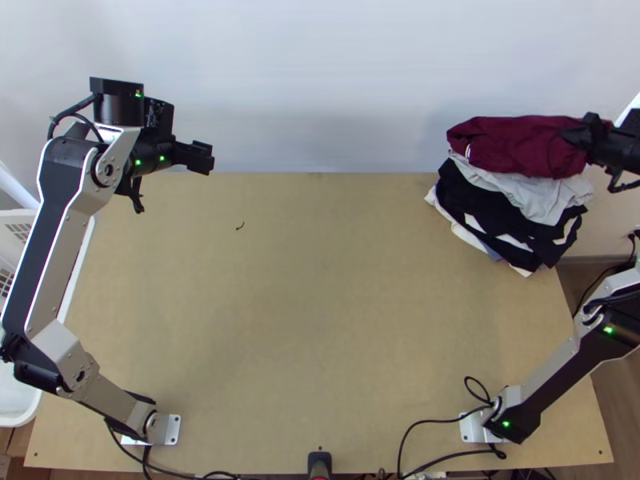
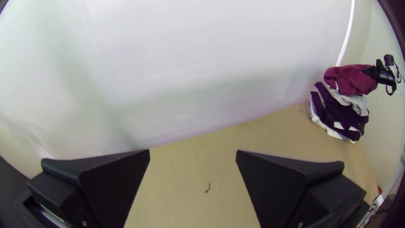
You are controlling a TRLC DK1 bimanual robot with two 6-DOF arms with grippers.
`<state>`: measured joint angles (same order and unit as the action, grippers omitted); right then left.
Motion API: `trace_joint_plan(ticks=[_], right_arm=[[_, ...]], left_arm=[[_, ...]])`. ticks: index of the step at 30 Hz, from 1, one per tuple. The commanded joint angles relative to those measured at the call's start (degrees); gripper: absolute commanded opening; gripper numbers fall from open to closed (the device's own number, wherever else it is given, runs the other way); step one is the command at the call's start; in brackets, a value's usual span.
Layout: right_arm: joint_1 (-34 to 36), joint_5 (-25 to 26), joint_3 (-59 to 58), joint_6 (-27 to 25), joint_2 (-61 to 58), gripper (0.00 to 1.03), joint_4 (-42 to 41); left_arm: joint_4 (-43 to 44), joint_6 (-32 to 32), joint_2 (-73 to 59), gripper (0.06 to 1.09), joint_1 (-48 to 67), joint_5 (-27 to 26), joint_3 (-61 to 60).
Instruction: Fold the t-shirt
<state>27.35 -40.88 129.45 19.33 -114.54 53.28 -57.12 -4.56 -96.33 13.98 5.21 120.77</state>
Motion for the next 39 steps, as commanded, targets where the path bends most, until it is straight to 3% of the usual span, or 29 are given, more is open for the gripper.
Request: trace_joint_plan(ticks=[1, 13, 14, 15, 16, 17, 19, 21, 25, 30, 35, 39], right_arm=[[0.86, 1.07, 1.42, -2.63, 1.43, 0.03, 2.18], [0.95, 16.36, 0.81, -6.24, -1.12, 0.04, 2.97], [0.95, 17.15, 0.72, -6.24, -1.12, 0.17, 2.97], [1.03, 17.68, 0.63, -6.24, -1.03, 0.41, 3.06], [1.03, 18.65, 0.54, -6.5, -0.95, 0.72, 3.24], [1.03, 19.97, 0.45, -7.38, -0.86, 0.89, 3.41], [1.12, 20.93, 0.28, -7.82, -0.24, 0.89, 3.59], [1.65, 20.93, 0.1, -8.7, 0.55, 0.99, 3.59], [3.23, 22.16, -1.48, -8.43, 3.45, 0.99, 3.68], [2.79, 30.69, -1.57, -8.43, 8.55, 0.99, -0.63], [-1.25, 35.08, -1.65, -9.84, 12.68, 0.99, -5.99], [-6.96, 35.79, -6.14, -11.95, 15.22, 0.99, -13.73]], left_arm=[[0.08, -0.28, 1.15, 1.05, 0.52, 0.24, 0.61], [0.26, -0.45, 0.8, 1.05, 1.05, 0.5, 0.96], [0.26, -0.54, 0.71, 1.05, 1.05, 0.5, 0.96], [0.17, -0.45, 0.71, 1.05, 1.05, 0.5, 0.96], [0.17, -0.45, 0.71, 1.05, 1.05, 0.5, 0.87], [0.17, -0.45, 0.71, 1.05, 1.05, 0.5, 0.87], [0.17, -0.45, 0.71, 1.05, 1.05, 0.5, 0.87], [0.17, -0.36, 0.71, 1.05, 1.05, 0.5, 0.87], [0.17, -0.36, 0.71, 1.05, 1.05, 0.5, 0.87], [0.26, -0.36, 0.71, 1.05, 1.05, 0.5, 0.87], [0.26, -0.54, 0.71, 1.05, 1.23, 0.5, 1.31], [0.35, -0.89, 0.71, 1.05, 1.23, 0.5, 1.75]])
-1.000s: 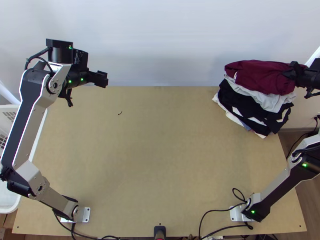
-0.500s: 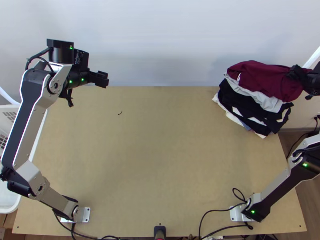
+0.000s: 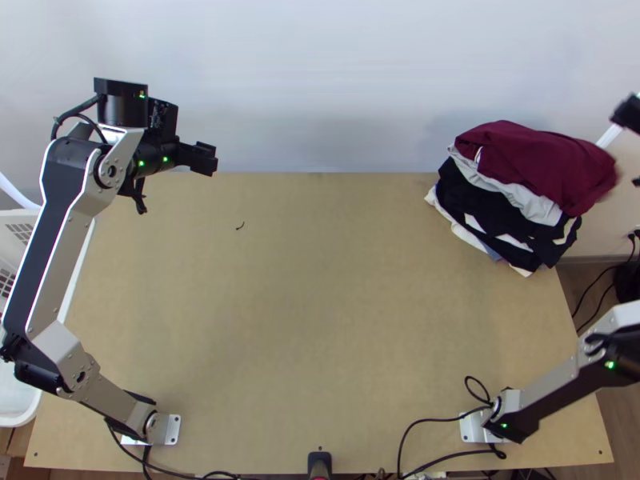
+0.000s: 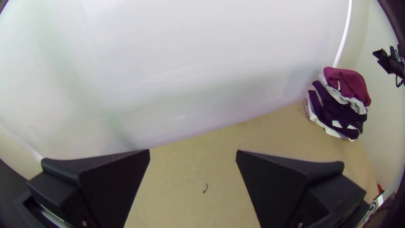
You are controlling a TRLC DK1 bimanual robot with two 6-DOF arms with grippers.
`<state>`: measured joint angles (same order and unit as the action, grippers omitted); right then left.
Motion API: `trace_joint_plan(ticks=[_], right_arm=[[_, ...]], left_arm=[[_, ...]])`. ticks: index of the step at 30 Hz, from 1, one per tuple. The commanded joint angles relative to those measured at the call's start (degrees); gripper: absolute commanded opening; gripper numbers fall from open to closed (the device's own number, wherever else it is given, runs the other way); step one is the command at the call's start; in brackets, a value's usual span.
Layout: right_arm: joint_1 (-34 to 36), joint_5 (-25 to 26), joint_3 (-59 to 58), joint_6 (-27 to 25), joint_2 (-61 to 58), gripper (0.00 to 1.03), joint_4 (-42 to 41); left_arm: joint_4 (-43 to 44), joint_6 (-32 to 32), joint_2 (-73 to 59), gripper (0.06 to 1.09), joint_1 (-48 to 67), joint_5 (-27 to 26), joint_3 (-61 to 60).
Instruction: Fold the t-shirt
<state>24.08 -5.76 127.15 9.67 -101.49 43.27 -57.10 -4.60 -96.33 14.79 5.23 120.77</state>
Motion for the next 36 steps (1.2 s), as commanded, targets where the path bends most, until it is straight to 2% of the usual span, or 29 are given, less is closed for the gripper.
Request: trace_joint_plan(ticks=[1, 6, 9, 11, 13, 17, 22, 25, 29, 36], right_arm=[[-5.09, 0.75, -5.42, -2.82, 2.18, 0.99, -6.53], [-9.75, 5.41, -11.75, -5.45, 0.33, 0.99, -15.49], [-10.28, 10.86, -13.51, -5.8, -3.62, 0.99, -20.33], [-10.19, 15.08, -16.67, -6.6, -5.38, 0.99, -27.09], [-10.1, 17.1, -21.42, -8.09, -6.52, 0.99, -34.21], [-10.54, 18.42, -34.08, -13.8, -6.17, 0.99, -46.08], [-11.42, 18.42, -49.9, -18.64, -4.5, 0.99, -61.02], [-12.21, 19.03, -54.03, -19.6, -5.12, 0.99, -62.25], [-12.65, 21.23, -54.03, -21.1, -3.98, 0.99, -61.72], [-16.43, 23.95, -44.71, -20.75, -0.02, 0.99, -61.81]], left_arm=[[0.32, -0.85, 0.71, 1.05, 0.33, 0.48, 1.75], [0.24, -1.02, 0.97, 1.05, 0.33, 0.65, 1.75], [0.06, -1.2, 1.24, 1.05, 0.33, 0.74, 1.75], [0.06, -1.29, 1.32, 1.05, 0.33, 0.92, 1.75], [-0.12, -1.29, 1.41, 1.05, 0.33, 1.09, 1.75], [-0.12, -1.29, 1.41, 1.05, 0.59, 1.36, 1.75], [-0.2, -1.02, 1.32, 1.05, 0.59, 1.44, 1.49], [-0.2, -0.85, 1.24, 1.05, 1.03, 1.53, 1.13], [-0.2, -0.76, 1.15, 1.05, 1.47, 1.8, 1.13], [-0.2, -0.58, 1.24, 1.05, 1.47, 1.88, 0.78]])
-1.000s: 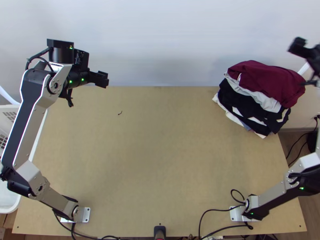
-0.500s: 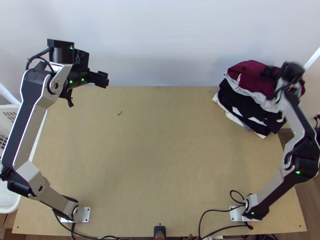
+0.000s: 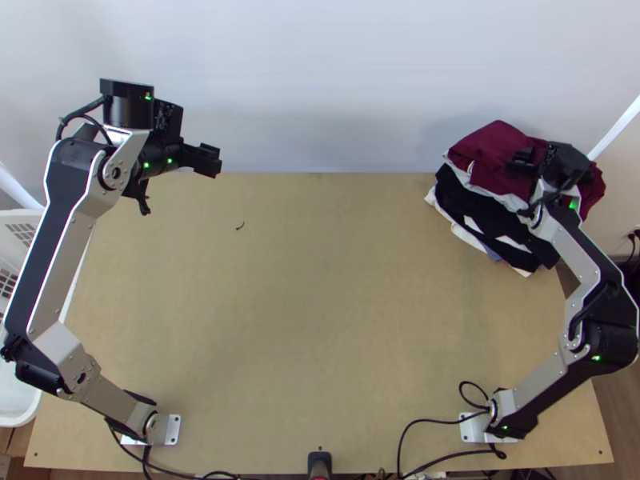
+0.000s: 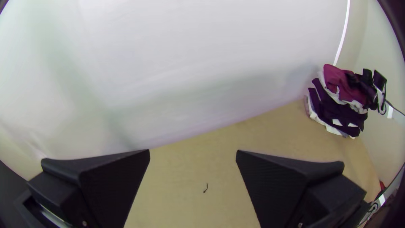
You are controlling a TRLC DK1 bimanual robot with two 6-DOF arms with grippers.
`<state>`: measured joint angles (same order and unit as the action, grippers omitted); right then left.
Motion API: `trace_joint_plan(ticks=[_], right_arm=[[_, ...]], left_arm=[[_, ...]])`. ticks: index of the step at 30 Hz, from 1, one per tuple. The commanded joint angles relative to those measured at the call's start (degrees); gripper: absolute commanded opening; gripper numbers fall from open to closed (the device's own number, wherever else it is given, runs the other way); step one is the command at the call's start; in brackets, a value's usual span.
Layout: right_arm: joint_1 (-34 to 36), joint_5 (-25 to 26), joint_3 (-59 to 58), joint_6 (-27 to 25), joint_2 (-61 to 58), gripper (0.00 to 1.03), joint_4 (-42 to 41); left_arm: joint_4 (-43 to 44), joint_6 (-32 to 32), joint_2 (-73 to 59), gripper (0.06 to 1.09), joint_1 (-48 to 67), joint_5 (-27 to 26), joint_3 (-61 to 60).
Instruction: Fold the t-shirt
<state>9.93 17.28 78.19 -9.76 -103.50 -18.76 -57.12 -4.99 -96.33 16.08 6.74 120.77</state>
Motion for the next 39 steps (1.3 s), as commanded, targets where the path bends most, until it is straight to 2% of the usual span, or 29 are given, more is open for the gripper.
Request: trace_joint_plan(ticks=[1, 8, 14, 17, 21, 25, 27, 30, 33, 34, 37, 39], right_arm=[[-3.17, 1.09, 5.65, -1.23, 1.9, 0.99, -0.04], [-8.0, 3.02, 12.07, -3.69, -5.83, 0.99, -0.31], [-7.56, 5.31, 9.26, -6.59, -10.67, 0.99, -0.22], [-7.21, 5.75, 7.24, -7.29, -9.7, 0.99, 0.22], [-7.39, 5.75, 8.47, -7.29, -2.67, 0.99, 0.83], [-7.91, 5.57, 12.69, -6.85, 6.56, 0.99, 3.3], [-8.09, 4.43, 14.8, -6.24, 11.39, 0.99, 4.7], [-8.35, 1.35, 16.03, -5.62, 19.83, 0.99, 3.65], [-8.35, -4.53, 18.13, -5.53, 26.78, 0.99, 2.15], [-8.35, -4.62, 19.37, -5.18, 28.36, 0.99, 2.06], [-8.7, -6.12, 21.47, -3.78, 33.19, 0.99, 4.26], [-8.7, -6.38, 19.8, -3.69, 37.32, 0.99, 1.89]], left_arm=[[-0.18, -0.19, 1.24, 1.05, 0.18, 0.46, 0.78], [-0.01, -0.19, 1.68, 1.05, 0.18, 0.64, 0.96], [-0.09, -0.19, 2.73, 1.05, -0.34, 1.34, 0.78], [-0.09, 0.25, 2.91, 1.05, -0.78, 1.43, 0.69], [0.52, 1.3, 3.7, 1.05, -1.05, 1.78, 0.78], [6.76, 2.27, 6.69, 1.05, -1.13, 4.42, 0.78], [11.6, 2.27, 8.71, 1.05, -1.13, 7.67, 0.78], [17.75, 2.01, 11.87, 1.05, -1.13, 12.24, 0.69], [20.74, 1.74, 14.95, 1.05, -1.22, 16.37, 0.43], [21.7, 1.74, 16.09, 1.05, -1.22, 17.87, -0.1], [30.32, 1.57, 22.68, 1.05, -3.24, 20.77, -6.78], [38.75, 1.39, 29.27, 1.05, -5.79, 20.85, -14.6]])
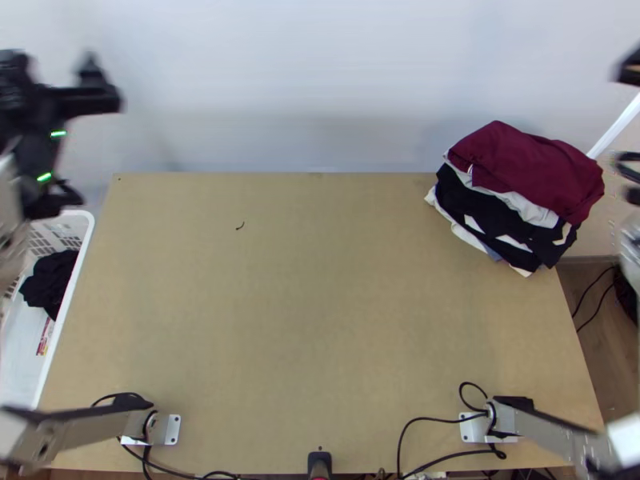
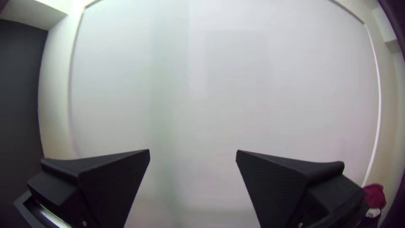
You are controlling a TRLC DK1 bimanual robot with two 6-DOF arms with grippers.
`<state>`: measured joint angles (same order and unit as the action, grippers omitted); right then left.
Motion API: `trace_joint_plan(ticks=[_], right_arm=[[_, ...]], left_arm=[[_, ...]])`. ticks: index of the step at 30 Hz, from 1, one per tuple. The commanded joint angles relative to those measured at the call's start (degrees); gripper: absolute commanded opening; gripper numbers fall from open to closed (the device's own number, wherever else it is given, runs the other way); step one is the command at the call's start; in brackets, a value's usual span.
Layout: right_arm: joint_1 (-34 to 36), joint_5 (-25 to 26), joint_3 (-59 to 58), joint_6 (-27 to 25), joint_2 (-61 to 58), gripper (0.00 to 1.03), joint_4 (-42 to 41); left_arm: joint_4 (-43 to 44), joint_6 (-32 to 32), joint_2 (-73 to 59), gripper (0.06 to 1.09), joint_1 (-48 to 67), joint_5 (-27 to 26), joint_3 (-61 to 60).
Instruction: Fold the t-shirt
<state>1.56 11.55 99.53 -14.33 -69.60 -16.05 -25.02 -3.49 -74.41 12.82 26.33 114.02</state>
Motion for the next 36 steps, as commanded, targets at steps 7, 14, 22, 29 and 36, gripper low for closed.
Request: trace_joint_plan(ticks=[7, 14, 22, 29, 36], right_arm=[[-0.42, -8.91, -12.87, 4.31, 18.54, 0.99, -4.42], [-2.27, -12.96, -43.89, 8.7, 40.07, 0.99, -8.73], [-9.65, -12.87, -78.78, 9.23, 67.85, 0.99, -8.91], [-7.89, -9.44, -94.25, 15.29, 70.04, 0.99, -7.06], [-8.95, -8.74, -99.44, 21.71, 69.87, 0.99, 5.95]], left_arm=[[34.16, -8.73, 33.81, 1.05, -4.21, -1.37, -37.46], [34.86, -8.29, 55.6, 1.05, -11.59, -1.54, -55.13], [25.45, -3.55, 75.03, 1.05, -12.91, 3.73, -81.5], [28.53, 3.57, 74.94, 1.03, -12.64, 1.18, -102.24], [26.77, 11.13, 73.01, 1.04, -12.91, -8.84, -113.05]])
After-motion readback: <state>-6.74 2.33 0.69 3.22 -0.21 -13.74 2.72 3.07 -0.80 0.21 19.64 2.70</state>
